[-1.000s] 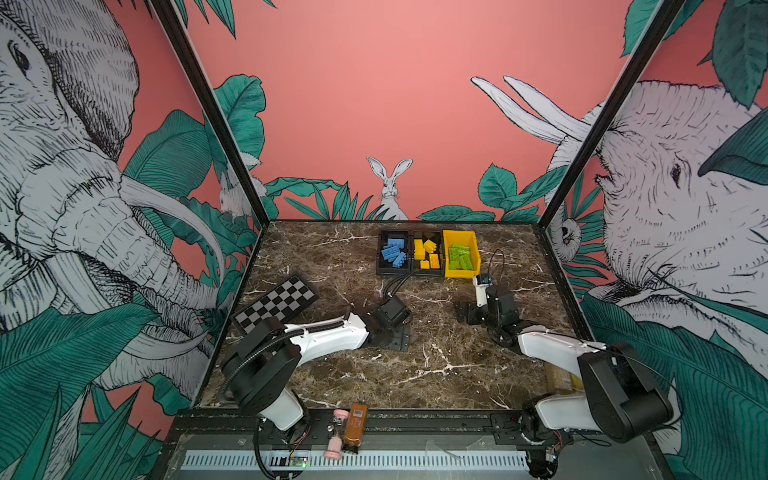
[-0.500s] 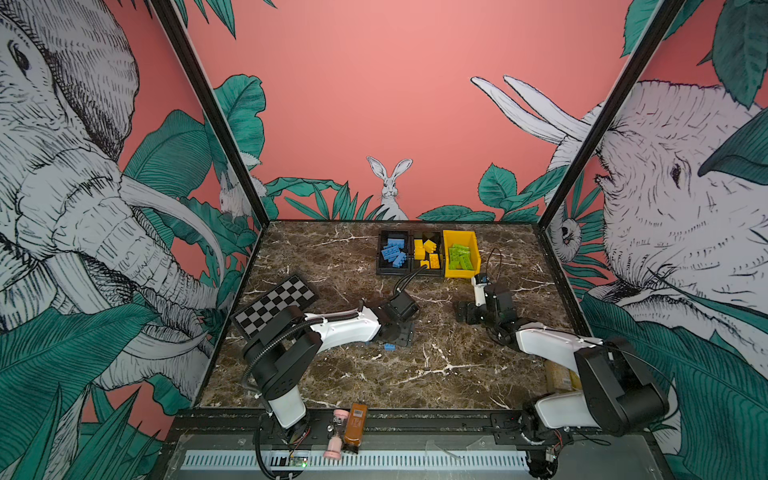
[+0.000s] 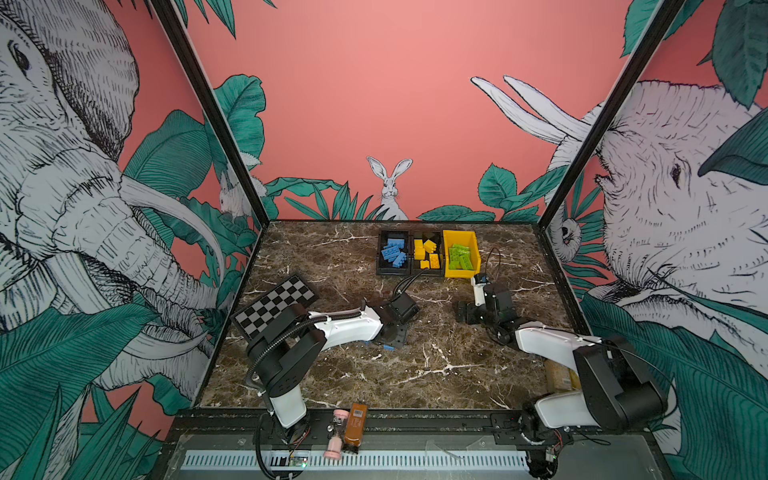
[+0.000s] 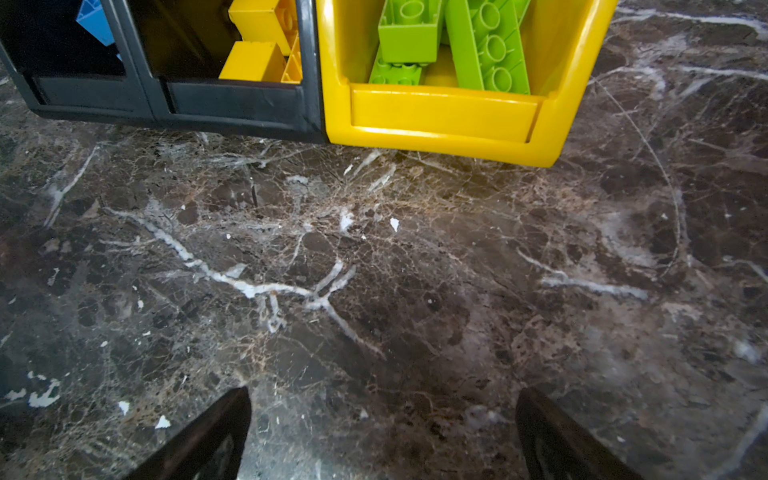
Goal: Sort the legos into containers by color
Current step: 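Return the left gripper to the last blue bricks and grasp one, then carry the blue brick with the left gripper and release into black bin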
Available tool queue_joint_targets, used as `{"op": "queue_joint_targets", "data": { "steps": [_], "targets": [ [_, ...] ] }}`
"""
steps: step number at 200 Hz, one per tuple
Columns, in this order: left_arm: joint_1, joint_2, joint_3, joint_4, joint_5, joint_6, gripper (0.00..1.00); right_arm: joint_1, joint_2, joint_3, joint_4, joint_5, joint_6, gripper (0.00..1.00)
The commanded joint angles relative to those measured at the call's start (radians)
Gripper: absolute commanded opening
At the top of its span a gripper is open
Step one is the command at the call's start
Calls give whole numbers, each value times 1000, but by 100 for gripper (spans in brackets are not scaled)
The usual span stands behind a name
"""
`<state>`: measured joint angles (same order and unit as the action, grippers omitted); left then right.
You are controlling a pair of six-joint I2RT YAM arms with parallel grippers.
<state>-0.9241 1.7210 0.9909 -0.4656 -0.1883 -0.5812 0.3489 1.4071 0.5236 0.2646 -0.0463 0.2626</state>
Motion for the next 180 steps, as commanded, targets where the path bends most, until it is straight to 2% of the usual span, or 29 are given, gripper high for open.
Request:
{"op": "queue_joint_targets", "data": {
  "steps": [1, 54, 94, 123, 145, 180],
  "targets": [
    [-3, -12, -15, -16, -21, -4, 43, -2, 0, 16, 7, -3, 4, 98],
    [-2, -55, 21, -22, -24, 40, 32, -2, -5, 14, 8, 3, 3, 98],
    [24, -88, 95, -70, -55, 116, 28, -2, -6, 15, 7, 0, 3, 98],
    [107, -114, 151, -76, -33, 206, 28, -2, -8, 13, 5, 6, 1, 98],
    [136, -130, 215, -51, -55, 307, 28, -3, -5, 15, 8, 5, 1, 98],
    [173, -68, 376, -32, -92, 460, 28, -2, 4, 16, 8, 0, 1, 98]
  ]
}}
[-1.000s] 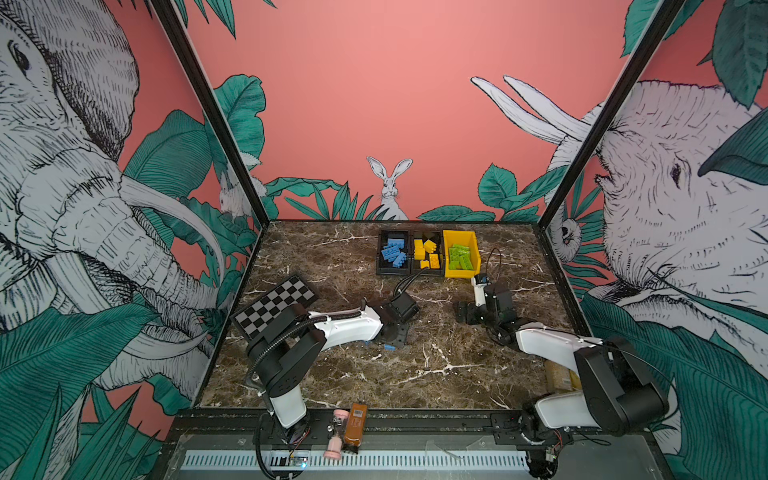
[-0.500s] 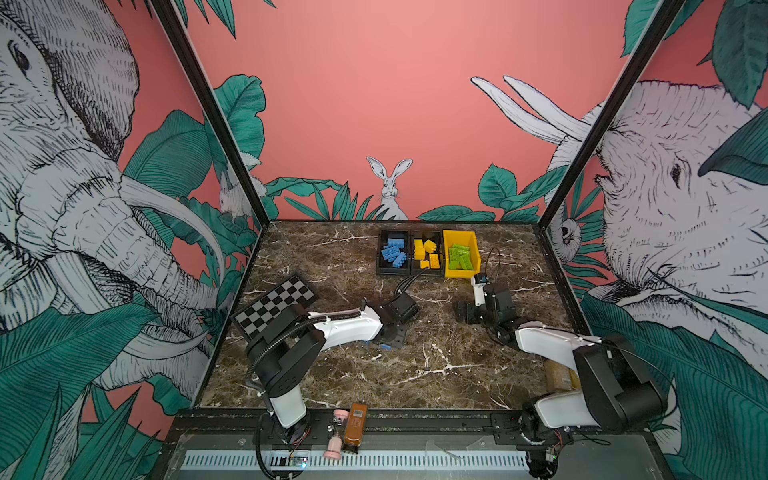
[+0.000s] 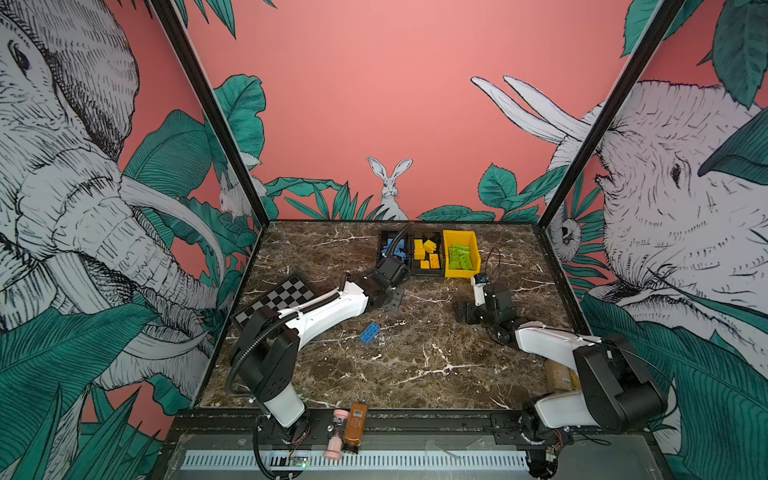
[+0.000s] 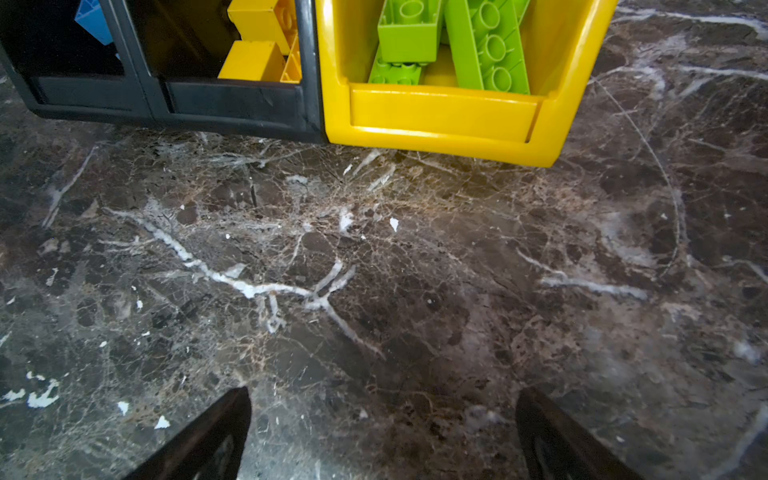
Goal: Sort the legos into containers by color
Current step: 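Carry the blue brick with the left gripper and release into black bin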
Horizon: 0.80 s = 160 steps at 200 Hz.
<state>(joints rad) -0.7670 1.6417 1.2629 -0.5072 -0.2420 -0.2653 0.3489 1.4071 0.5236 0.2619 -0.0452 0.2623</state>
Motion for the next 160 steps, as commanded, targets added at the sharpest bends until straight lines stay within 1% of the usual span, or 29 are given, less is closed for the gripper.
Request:
{"op": "queue_joint_targets", "data": {
  "steps": [1, 15, 31, 44, 49, 59, 76, 102, 111, 133, 160],
  "targets": [
    [17, 16, 112, 11, -42, 149, 28, -2, 4, 18, 10, -1, 2, 98],
    [26, 70, 192, 12, -105, 214, 28, -3, 0, 18, 5, 2, -3, 98],
    [49, 134, 277, 18, -101, 271, 28, -2, -2, 19, -2, 16, -10, 98],
    [60, 181, 340, 34, -72, 291, 28, -3, -3, 20, -3, 24, -15, 98],
    [97, 200, 362, 41, -59, 295, 28, -2, -3, 20, -1, 23, -14, 98],
    [117, 233, 402, 58, -33, 308, 27, -3, 1, 21, 2, 18, -13, 98],
    [145, 296, 471, 73, -22, 326, 28, -2, 7, 25, -1, 6, -11, 98],
    [194, 393, 574, 78, 60, 331, 27, -2, 4, 24, -4, 12, -14, 98],
    [203, 422, 596, 86, 91, 343, 28, -2, 3, 23, -5, 17, -17, 98],
    [204, 478, 637, 99, 127, 385, 29, -2, 6, 26, -6, 21, -19, 98],
    [219, 554, 722, 73, 114, 393, 30, -3, 10, 29, -3, 8, -16, 98]
  ]
}}
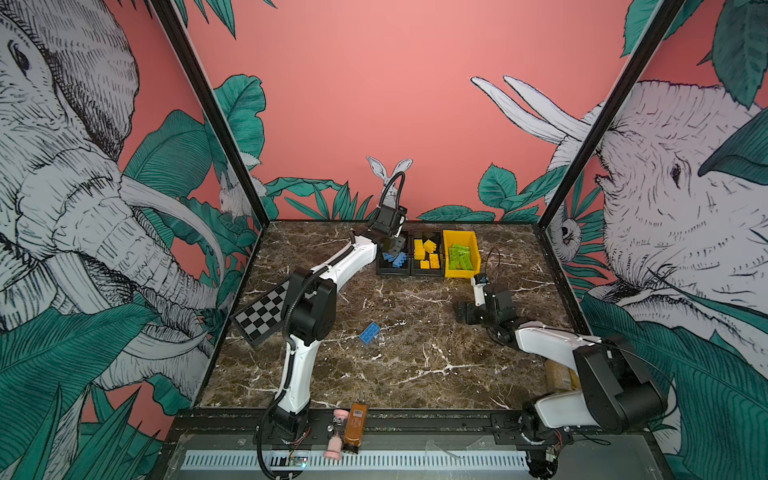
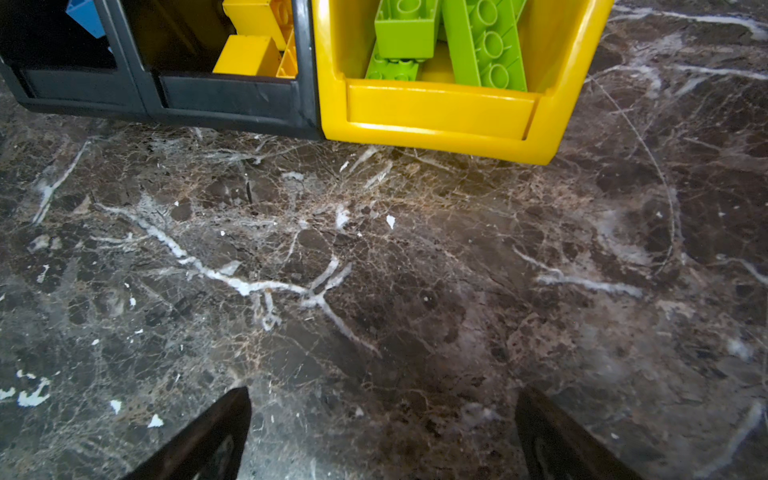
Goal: Sort the legos into containers by color
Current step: 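Carry the blue brick with the left gripper and release into black bin, then return the left gripper to the last blue brick and grasp it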
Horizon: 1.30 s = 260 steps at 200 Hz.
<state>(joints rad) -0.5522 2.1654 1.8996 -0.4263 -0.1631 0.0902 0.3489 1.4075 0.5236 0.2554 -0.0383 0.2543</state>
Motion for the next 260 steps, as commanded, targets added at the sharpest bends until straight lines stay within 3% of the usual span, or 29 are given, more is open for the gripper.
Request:
{"op": "queue_joint_targets", "data": {
  "steps": [1, 56, 100, 144, 170, 211, 260],
  "targets": [
    [4, 34, 90, -9, 37, 38, 30, -2, 10, 29, 3, 2, -8, 98],
    [31, 160, 243, -61, 97, 34, 34, -3, 6, 26, 3, 0, -10, 98],
    [33, 172, 254, -68, 122, 41, 64, -2, 10, 27, 5, -12, -13, 98],
    [33, 84, 211, -93, 117, 51, 69, -2, 10, 29, 0, -13, -14, 98],
    [33, -51, 66, -109, 99, 38, 73, -2, 9, 29, -1, -12, -14, 98],
    [31, -330, -315, -130, 95, -52, 78, -2, 13, 30, 2, -15, -12, 98],
    [-78, -564, -653, -238, 34, -116, 80, -2, 15, 29, 15, -38, -11, 98]
  ]
}}
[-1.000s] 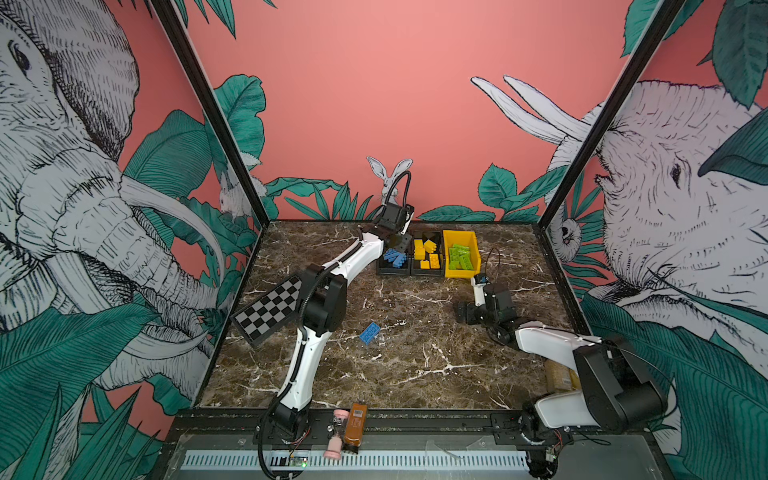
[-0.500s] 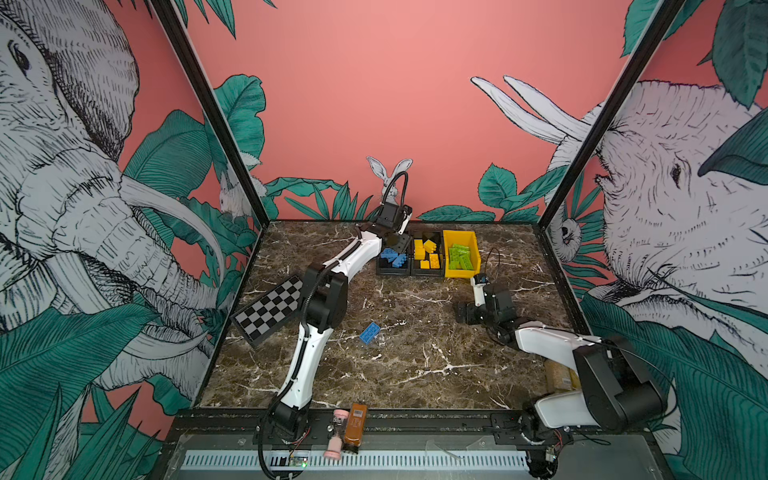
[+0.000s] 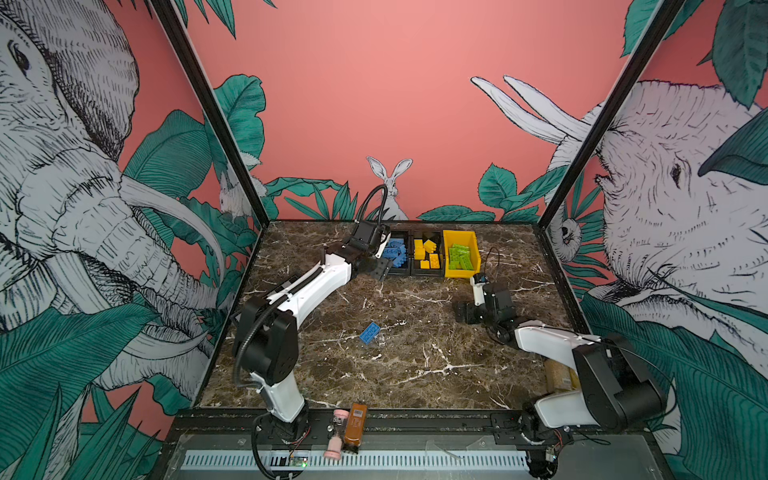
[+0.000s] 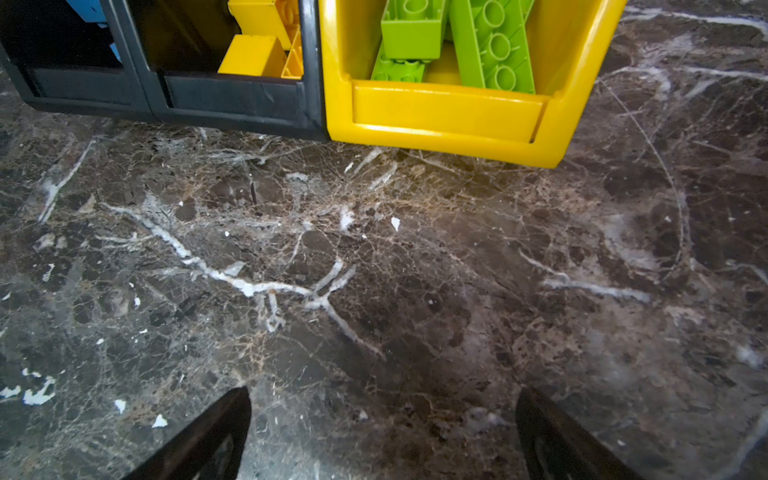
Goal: Sort the legos into containers by color
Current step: 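Return the left gripper to the last blue brick and grasp it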
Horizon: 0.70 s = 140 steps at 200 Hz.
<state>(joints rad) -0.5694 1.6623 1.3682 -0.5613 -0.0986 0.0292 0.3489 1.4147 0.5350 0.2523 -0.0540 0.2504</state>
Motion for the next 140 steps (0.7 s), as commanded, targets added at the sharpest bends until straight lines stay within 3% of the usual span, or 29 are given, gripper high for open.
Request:
{"op": "queue_joint_targets", "data": {
  "steps": [1, 22, 59, 140],
  "targets": [
    [-64, -63, -128, -105, -31, -57, 80, -2, 8, 17, 19, -23, -8, 98],
    [-114, -134, -235, -105, -17, -80, 82, -2, 13, 22, 16, -29, -8, 98],
    [-124, -204, -381, -58, 17, -103, 87, -2, 14, 19, 23, -49, -5, 98],
    [-124, -157, -414, -52, 20, -116, 87, -2, -1, 6, 33, -48, -8, 98]
  ]
}}
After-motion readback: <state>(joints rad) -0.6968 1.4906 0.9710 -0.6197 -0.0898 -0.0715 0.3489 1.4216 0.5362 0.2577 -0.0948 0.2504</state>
